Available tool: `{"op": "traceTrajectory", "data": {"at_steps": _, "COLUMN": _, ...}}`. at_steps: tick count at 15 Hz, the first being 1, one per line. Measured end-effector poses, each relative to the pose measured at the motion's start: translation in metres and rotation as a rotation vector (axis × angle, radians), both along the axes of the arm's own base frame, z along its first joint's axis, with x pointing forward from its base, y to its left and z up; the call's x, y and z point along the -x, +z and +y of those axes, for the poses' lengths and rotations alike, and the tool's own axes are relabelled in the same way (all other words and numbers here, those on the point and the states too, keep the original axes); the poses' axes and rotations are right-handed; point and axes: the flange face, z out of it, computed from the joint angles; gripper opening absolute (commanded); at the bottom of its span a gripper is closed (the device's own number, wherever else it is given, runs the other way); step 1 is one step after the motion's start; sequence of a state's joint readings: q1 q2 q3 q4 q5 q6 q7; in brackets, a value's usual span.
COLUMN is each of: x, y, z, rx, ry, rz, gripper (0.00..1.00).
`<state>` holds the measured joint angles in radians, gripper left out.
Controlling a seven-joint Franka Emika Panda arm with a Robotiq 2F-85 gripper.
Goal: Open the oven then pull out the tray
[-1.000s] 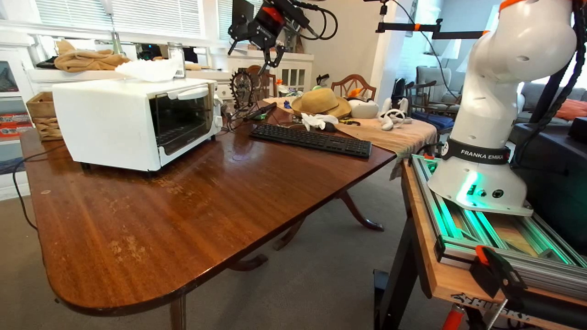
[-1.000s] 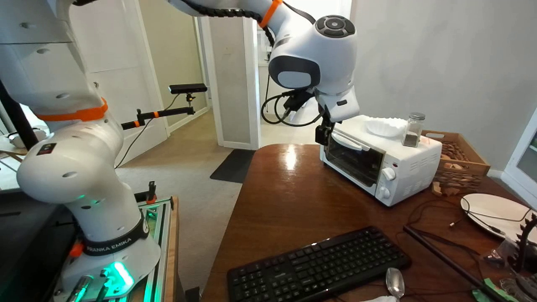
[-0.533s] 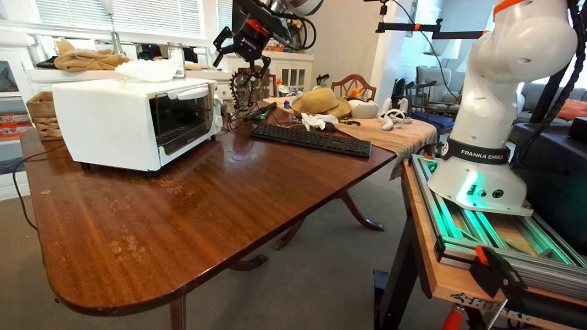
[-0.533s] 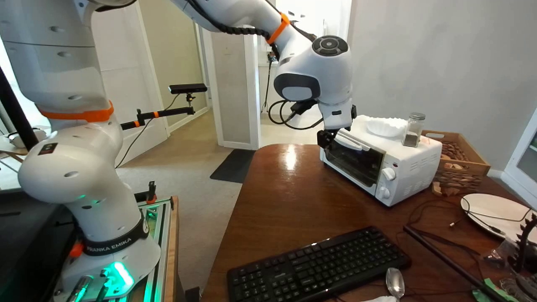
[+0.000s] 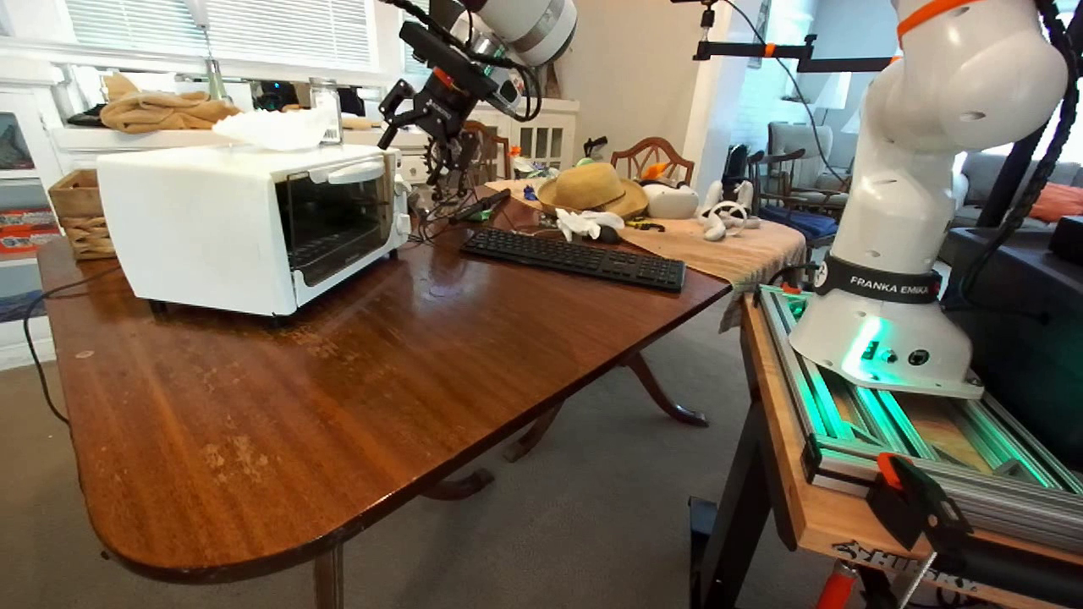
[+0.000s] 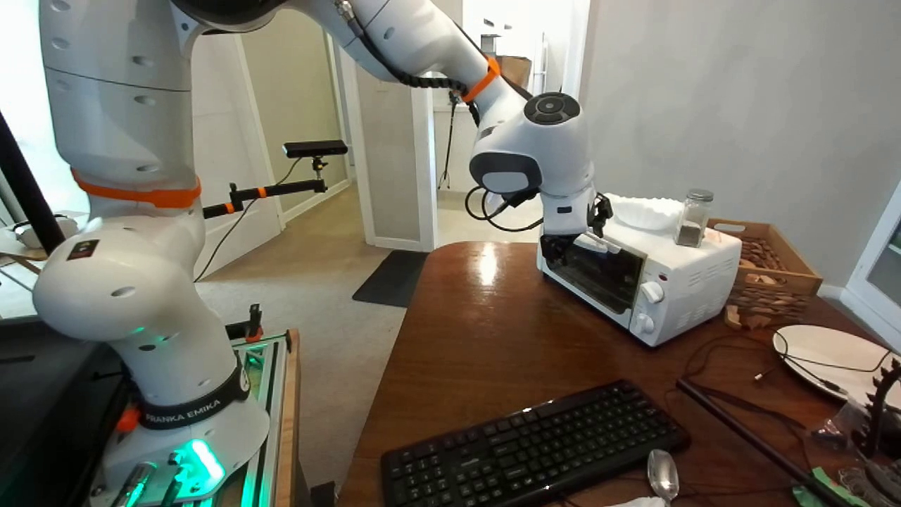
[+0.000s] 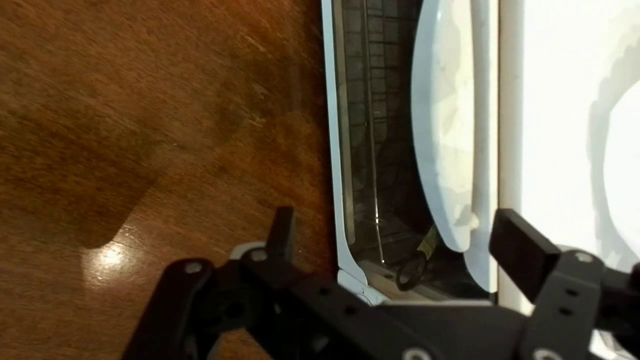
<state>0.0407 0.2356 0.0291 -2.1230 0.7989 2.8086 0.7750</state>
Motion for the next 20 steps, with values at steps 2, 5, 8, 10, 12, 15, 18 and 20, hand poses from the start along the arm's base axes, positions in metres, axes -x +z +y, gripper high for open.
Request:
{"op": "traceTrajectory", "data": {"at_steps": 2, "x": -0.002, "y": 0.001, "z": -0.001, "rx": 0.005, "ry": -0.017, "rz": -0.016, "gripper": 1.00}}
{"op": "traceTrajectory", "data": {"at_steps": 5, "x": -0.003, "y": 0.001, "z": 0.003, "rx": -0.001, "ry": -0.020, "rz": -0.014, "gripper": 1.00}}
{"op": "traceTrajectory", "data": {"at_steps": 8, "x": -0.007, "y": 0.001, "z": 0.009, "rx": -0.010, "ry": -0.019, "rz": -0.015, "gripper": 1.00}}
{"op": "traceTrajectory", "data": {"at_steps": 10, "x": -0.012, "y": 0.001, "z": 0.012, "rx": -0.013, "ry": -0.016, "rz": -0.018, "gripper": 1.00}}
{"op": "traceTrajectory", "data": {"at_steps": 12, "x": -0.018, "y": -0.002, "z": 0.012, "rx": -0.019, "ry": -0.013, "rz": -0.014, "gripper": 1.00}}
{"op": "traceTrajectory", "data": {"at_steps": 15, "x": -0.027, "y": -0.010, "z": 0.012, "rx": -0.036, "ry": -0.006, "rz": 0.005, "gripper": 1.00}}
{"op": "traceTrajectory", "data": {"at_steps": 18, "x": -0.029, "y": -0.016, "z": 0.013, "rx": -0.046, "ry": 0.003, "rz": 0.025, "gripper": 1.00}}
{"op": "traceTrajectory", "data": {"at_steps": 20, "x": -0.028, "y": -0.018, "z": 0.014, "rx": -0.052, "ry": 0.009, "rz": 0.035, "gripper": 1.00}}
